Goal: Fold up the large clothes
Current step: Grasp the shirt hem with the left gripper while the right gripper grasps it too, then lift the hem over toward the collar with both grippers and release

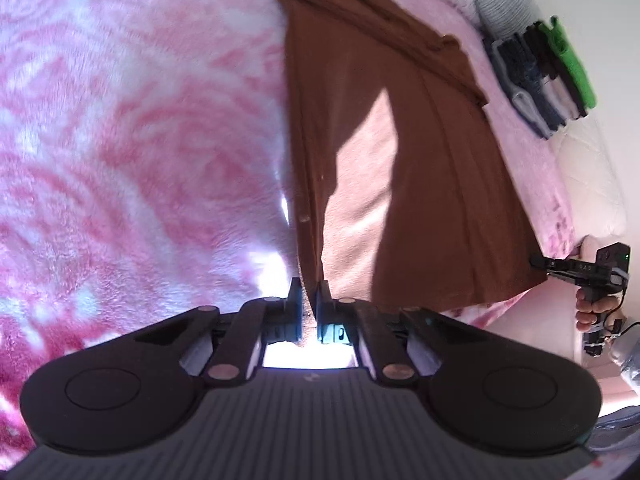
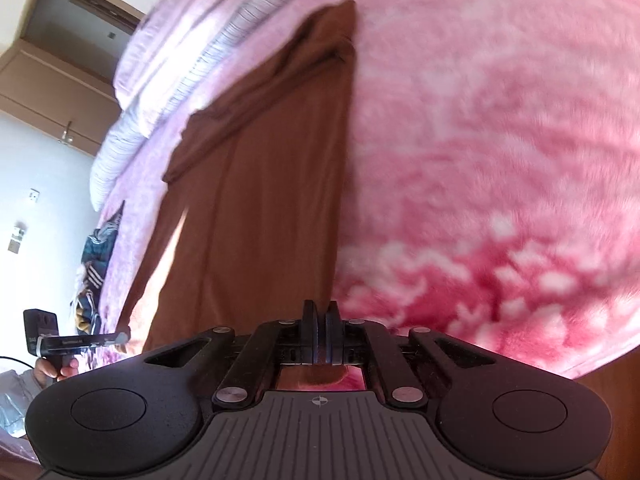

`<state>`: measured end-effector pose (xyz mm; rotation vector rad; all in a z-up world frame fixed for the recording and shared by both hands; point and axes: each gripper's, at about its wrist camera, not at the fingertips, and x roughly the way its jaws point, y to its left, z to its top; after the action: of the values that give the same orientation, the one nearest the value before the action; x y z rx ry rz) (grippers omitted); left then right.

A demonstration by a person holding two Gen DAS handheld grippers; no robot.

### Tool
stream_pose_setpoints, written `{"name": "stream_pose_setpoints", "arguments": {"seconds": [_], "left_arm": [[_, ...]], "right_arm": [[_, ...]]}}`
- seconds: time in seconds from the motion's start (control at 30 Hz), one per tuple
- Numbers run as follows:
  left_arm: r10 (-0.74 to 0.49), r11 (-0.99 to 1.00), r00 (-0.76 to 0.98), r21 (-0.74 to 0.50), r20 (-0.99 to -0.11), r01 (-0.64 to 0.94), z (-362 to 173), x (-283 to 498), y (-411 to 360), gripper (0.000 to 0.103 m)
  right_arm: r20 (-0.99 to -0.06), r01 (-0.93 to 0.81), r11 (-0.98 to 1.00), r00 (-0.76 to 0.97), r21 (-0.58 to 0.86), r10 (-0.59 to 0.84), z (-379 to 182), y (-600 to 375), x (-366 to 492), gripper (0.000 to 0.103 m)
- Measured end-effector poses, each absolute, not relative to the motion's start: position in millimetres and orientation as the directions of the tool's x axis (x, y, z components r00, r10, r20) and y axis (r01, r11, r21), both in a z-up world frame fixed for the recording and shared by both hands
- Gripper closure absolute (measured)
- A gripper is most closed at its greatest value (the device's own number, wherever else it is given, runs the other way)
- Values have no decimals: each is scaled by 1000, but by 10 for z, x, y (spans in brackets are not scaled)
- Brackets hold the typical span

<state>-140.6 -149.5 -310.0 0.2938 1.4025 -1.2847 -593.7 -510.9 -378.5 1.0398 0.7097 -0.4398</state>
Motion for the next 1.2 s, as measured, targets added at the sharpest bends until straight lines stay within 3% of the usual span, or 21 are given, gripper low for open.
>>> {"name": "stream_pose_setpoints", "arguments": {"seconds": [0.23, 0.5, 0.67, 1.03, 1.2], "left_arm": [[-542, 335, -276, -506, -793, 795, -2759, -1469, -1288, 101], [-490, 433, -300, -527, -819, 731, -2708, -1743, -543, 101], [-502, 509, -317, -571, -805, 644, -2651, -1918, -210, 101], [-756, 355, -239, -689, -609, 632, -2292, -1059, -1531, 101], [-791, 372, -181, -695, -584, 615, -2465, -521, -2369, 101]], "right_arm": [[-696, 627, 483, 716, 611, -51, -3459, -4853, -6131, 103], [-770, 683, 407, 633, 607, 86, -3362, -4139, -6521, 103], [-751, 687, 343, 654, 641, 95, -3205, -4133, -6494, 103], [-684, 652, 378, 727, 657, -65, -2559, -5592, -5502, 103], [-708, 716, 302, 688, 629, -159, -2630, -6353, -4911, 103]]}}
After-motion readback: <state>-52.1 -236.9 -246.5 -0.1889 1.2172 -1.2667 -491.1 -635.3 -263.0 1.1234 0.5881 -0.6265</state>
